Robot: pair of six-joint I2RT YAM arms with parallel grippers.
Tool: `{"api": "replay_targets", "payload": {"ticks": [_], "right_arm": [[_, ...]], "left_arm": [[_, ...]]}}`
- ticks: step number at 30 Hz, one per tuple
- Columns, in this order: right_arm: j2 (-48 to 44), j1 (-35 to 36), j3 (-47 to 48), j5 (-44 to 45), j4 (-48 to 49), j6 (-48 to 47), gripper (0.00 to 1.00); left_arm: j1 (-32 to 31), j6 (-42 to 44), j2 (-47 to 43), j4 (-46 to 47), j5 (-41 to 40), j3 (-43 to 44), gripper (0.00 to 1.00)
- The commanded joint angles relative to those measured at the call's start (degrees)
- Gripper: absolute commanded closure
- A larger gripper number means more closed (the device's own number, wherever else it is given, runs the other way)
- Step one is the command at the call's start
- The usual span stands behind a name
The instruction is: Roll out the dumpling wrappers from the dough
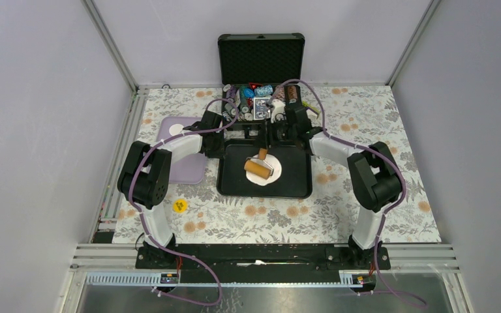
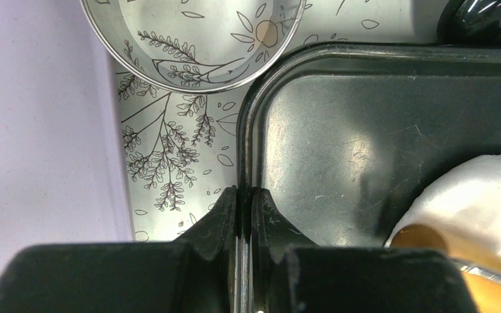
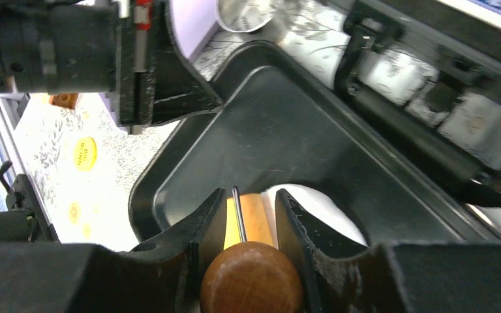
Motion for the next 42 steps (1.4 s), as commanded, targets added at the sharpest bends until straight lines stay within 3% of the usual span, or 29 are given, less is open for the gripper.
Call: {"api": "replay_targets", "payload": {"ticks": [1,16,31,37,42], "right_arm": [[1.6,3.6,-4.8,6.2,-3.7,-6.9,1.00],[-0.2,8.2,-7.9,7.6,-4.8,-7.6,1.00],[-3.2,9.5,-8.1,0.1,-2.4,-1.0,1.00],[-6.2,0.8,2.8,-6.5,-3.5,4.1,1.00],[-7.3,-5.9,5.3,-5.5,-4.8,0.7,1.00]], "left_arm": [[0.4,1.6,0.2,-2.1,-4.9,-1.0,1.00],[0.4,1.6,-0.1,-2.0,-4.9,-1.1,1.00],[0.4,1.6,-0.1,-1.9,-5.0,-1.2,1.00],[0.4,1.6,0.0,-2.0,-4.9,-1.2,1.00],[0.4,1.7,0.1,-2.1,-4.8,-1.1,1.00]]}}
